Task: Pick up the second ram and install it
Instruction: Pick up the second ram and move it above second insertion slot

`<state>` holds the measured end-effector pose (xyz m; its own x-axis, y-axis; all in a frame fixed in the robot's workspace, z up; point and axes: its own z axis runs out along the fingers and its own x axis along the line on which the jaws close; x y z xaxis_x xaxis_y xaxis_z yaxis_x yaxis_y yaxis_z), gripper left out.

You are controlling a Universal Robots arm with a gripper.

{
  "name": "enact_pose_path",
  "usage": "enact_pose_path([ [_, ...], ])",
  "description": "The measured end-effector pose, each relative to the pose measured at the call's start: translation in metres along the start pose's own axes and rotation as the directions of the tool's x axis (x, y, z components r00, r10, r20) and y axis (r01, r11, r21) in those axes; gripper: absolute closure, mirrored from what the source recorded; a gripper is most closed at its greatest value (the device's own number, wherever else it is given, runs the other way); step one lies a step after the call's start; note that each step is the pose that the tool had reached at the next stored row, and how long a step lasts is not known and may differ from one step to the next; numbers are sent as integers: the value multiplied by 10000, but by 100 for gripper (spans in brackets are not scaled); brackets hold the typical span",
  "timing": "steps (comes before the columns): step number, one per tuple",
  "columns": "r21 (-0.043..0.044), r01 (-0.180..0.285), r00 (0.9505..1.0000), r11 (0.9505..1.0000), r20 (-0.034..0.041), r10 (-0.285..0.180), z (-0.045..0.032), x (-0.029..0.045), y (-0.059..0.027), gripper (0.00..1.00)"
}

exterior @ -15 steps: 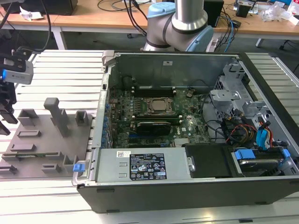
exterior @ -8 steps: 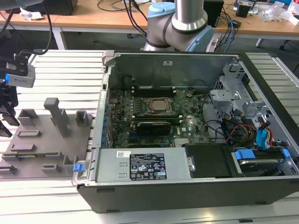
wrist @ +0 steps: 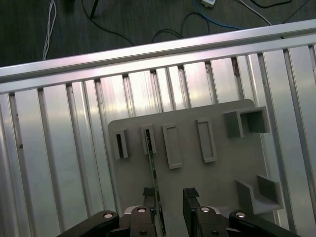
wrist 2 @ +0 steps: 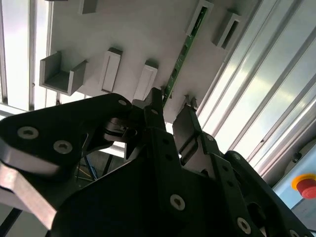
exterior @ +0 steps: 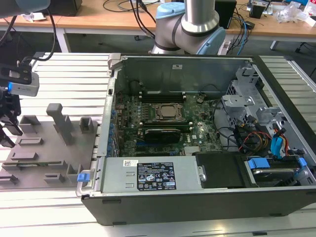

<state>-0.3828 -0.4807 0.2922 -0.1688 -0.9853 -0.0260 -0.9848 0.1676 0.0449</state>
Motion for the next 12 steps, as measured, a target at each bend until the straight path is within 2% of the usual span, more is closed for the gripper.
enact_pose_path([
  [4, -1, 1, 10000, 10000, 0, -1, 42, 1, -2, 64],
  [5, 0, 0, 10000, 10000, 0, 0, 134, 4, -6, 64],
  [6, 0, 0, 10000, 10000, -1, 0, 167, 4, -8, 64],
  [12, 0, 0, 10000, 10000, 0, 0, 266, 7, -12, 64],
])
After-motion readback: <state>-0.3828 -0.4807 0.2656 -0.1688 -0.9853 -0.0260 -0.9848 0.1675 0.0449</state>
